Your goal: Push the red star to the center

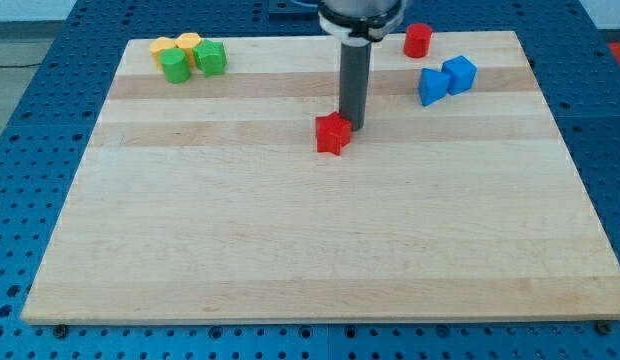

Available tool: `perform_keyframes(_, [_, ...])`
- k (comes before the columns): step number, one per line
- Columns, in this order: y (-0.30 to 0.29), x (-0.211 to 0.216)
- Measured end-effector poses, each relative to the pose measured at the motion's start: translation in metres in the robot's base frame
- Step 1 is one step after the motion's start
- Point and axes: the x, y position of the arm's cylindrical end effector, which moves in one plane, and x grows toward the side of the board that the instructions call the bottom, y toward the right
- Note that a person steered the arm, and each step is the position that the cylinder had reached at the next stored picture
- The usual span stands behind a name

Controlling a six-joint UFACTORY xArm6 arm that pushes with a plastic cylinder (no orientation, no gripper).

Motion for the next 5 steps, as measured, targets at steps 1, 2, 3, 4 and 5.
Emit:
perform_keyframes(1, [-0.011,0.004])
perform_keyframes(2, [-0.008,0.007])
perform_keyframes(3, [-0.002,-0.018])
perform_keyframes(4, [0.005,-0.047])
perform_keyframes(5, [0.020,-0.068])
